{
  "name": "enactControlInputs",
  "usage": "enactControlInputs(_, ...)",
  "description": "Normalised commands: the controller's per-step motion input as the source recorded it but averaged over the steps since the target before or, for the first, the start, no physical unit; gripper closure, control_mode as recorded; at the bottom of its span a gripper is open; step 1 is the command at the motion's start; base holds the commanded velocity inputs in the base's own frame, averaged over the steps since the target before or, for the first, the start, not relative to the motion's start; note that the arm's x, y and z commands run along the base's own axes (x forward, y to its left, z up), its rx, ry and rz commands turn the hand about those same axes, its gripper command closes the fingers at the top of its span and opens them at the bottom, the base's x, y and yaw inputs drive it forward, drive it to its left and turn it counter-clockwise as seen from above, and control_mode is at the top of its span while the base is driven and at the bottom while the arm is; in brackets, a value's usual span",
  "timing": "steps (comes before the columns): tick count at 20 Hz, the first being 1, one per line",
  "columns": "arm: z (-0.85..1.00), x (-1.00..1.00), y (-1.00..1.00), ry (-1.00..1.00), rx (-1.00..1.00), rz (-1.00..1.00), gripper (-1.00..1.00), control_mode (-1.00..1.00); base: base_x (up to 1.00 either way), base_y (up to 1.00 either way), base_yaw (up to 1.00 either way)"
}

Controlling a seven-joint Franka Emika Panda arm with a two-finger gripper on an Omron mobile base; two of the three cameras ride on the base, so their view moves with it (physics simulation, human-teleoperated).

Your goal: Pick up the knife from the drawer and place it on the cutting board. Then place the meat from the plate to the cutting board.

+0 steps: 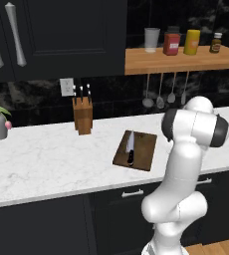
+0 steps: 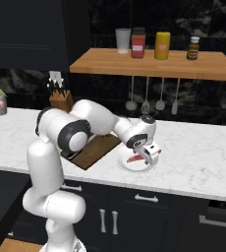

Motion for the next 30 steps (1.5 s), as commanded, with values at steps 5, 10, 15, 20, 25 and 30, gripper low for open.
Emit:
enactControlInputs(5,-0.18,0.30,0.08,0.14,0.00,0.00,-1.00,-1.00,0.00,0.00,0.00)
enactControlInputs(10,-0.14,0.10,0.01,0.15,0.00,0.00,1.00,-1.00,0.00,0.00,0.00)
enactControlInputs(15,-0.02,0.00,0.10,0.01,0.00,0.00,1.00,-1.00,0.00,0.00,0.00)
enactControlInputs(20,0.12,-0.05,0.33,0.01,0.00,0.04,1.00,-1.00,0.00,0.00,0.00)
enactControlInputs(25,0.55,-0.09,0.96,0.06,-0.11,0.25,1.00,-1.00,0.00,0.00,0.00)
enactControlInputs(30,0.26,0.04,1.00,0.06,-0.09,0.30,1.00,-1.00,0.00,0.00,0.00)
